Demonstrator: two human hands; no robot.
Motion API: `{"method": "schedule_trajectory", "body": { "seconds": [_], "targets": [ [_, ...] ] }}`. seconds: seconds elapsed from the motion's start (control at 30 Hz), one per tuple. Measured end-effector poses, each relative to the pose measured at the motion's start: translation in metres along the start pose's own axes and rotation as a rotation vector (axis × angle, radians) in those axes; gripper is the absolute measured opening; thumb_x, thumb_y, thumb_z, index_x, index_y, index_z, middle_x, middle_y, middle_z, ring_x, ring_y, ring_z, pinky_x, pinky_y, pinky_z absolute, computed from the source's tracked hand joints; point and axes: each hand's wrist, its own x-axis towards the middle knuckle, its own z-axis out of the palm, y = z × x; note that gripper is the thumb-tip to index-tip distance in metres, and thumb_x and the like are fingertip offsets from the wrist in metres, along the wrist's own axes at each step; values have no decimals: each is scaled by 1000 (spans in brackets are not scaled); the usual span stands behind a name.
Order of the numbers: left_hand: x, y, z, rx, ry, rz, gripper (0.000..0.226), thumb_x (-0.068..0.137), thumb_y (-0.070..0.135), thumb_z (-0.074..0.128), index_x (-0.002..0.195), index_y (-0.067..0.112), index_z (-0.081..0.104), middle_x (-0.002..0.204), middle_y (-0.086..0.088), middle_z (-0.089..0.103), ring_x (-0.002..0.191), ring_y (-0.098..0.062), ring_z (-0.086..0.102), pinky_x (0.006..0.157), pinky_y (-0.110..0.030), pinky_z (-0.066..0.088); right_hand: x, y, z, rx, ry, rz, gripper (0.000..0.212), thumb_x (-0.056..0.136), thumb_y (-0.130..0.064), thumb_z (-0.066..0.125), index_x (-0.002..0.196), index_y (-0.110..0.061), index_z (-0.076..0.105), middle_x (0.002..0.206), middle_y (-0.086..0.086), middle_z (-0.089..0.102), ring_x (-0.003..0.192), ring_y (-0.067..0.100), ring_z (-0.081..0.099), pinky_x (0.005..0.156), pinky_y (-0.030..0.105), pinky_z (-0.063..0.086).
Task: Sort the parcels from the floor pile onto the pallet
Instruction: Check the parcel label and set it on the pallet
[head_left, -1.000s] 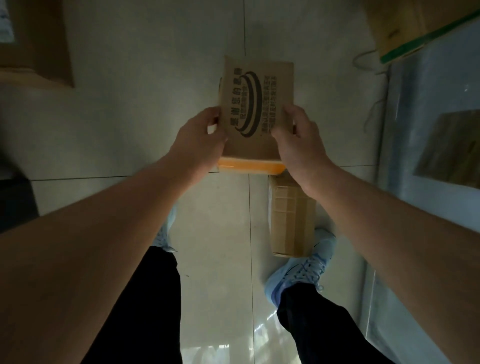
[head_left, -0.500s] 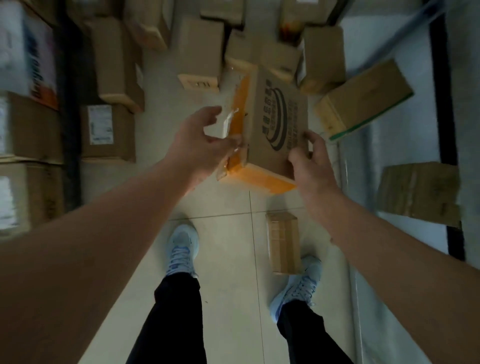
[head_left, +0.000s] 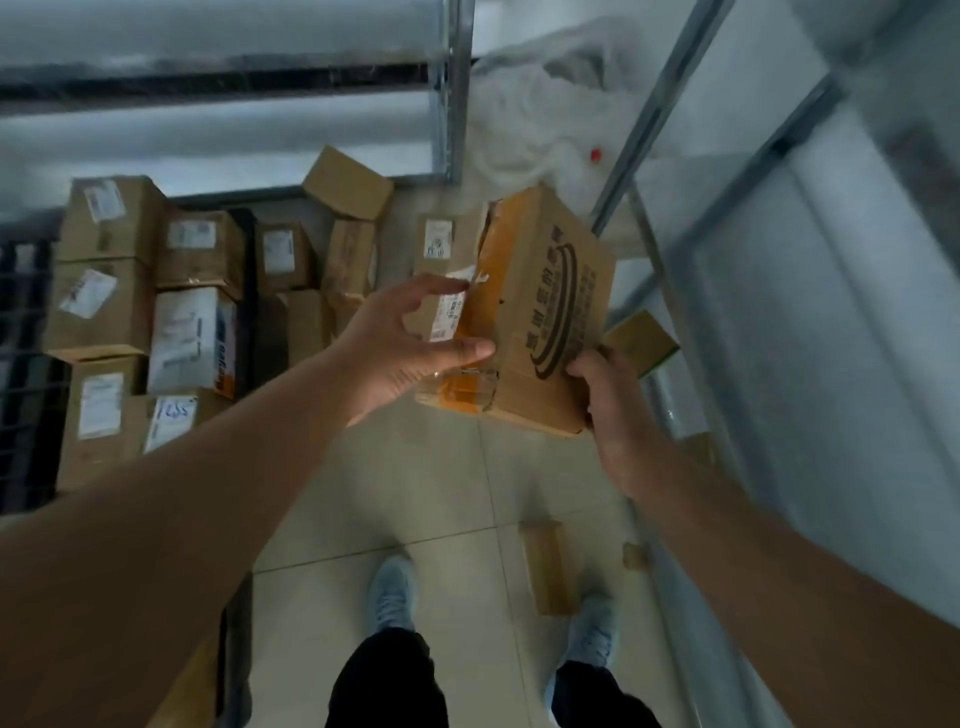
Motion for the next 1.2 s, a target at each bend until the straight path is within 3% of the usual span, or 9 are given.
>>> {"method": "schedule_trajectory", "body": {
  "seconds": [0.1,0.17,0.27,0.4,0.53,0.73,0.87,0.93,1.2],
  "targets": [
    [-33,67,-21,13,-30,78,75,60,34,94,126,44,60,134,1,57,126,-27,56,91,-49,59,-51,-63,7,34,-8,-56,75,87,-61,64,150,-23,48,140,-2,62,127,20,59,110,48,48],
    [-59,110,-37,14,-37,146,80,63,27,96,130,41,55,131,2,57,121,-25,59,80,-44,64,-85,-104,11,72,-46,-115,79,87,-68,65,152,-29,42,141,-5,62,124,14,61,111,47,49],
    [-103,170,-58,-5,-41,271,87,63,23,96,134,44,50,128,3,54,116,-24,61,66,-33,64,-134,-160,11,111,-107,-157,82,83,-69,69,150,-33,40,137,-5,67,115,15,70,94,40,61],
    [-160,240,-74,96,19,437,100,62,37,95,145,49,43,136,4,52,119,-28,62,71,-41,65,-196,-224,2,131,-117,-227,87,73,-76,75,145,-39,43,120,-13,74,94,2,75,66,27,63],
    [-214,289,-72,162,49,555,103,59,49,92,147,53,39,144,3,47,129,-28,56,81,-46,64,-253,-262,-19,92,-143,-335,72,72,-77,69,134,-47,46,95,-29,75,84,-6,73,57,20,59],
    [-291,312,-44,273,229,618,113,47,74,81,148,60,33,148,5,39,134,-23,46,88,-39,61,-320,-282,-58,-4,-224,-497,78,86,-78,61,150,-39,41,110,-19,76,89,-5,73,59,16,57],
    [-347,313,-22,263,246,652,102,56,66,83,144,68,31,147,13,39,135,-18,44,82,-26,61,-355,-276,-74,-27,-270,-545,78,88,-73,52,155,-37,38,133,-10,65,99,3,71,60,14,57],
    [-374,310,-16,235,240,671,100,63,56,86,146,66,31,149,18,42,136,-16,47,88,-33,62,-370,-271,-75,-47,-307,-582,82,85,-71,52,157,-36,36,137,-11,62,100,0,68,61,10,55],
    [-474,288,-7,209,422,645,107,63,49,89,152,58,30,137,24,54,122,-7,60,86,-29,62,-414,-254,-44,-72,-531,-622,99,75,-63,71,160,-33,30,127,-18,60,81,-12,71,58,13,55]
  ]
}}
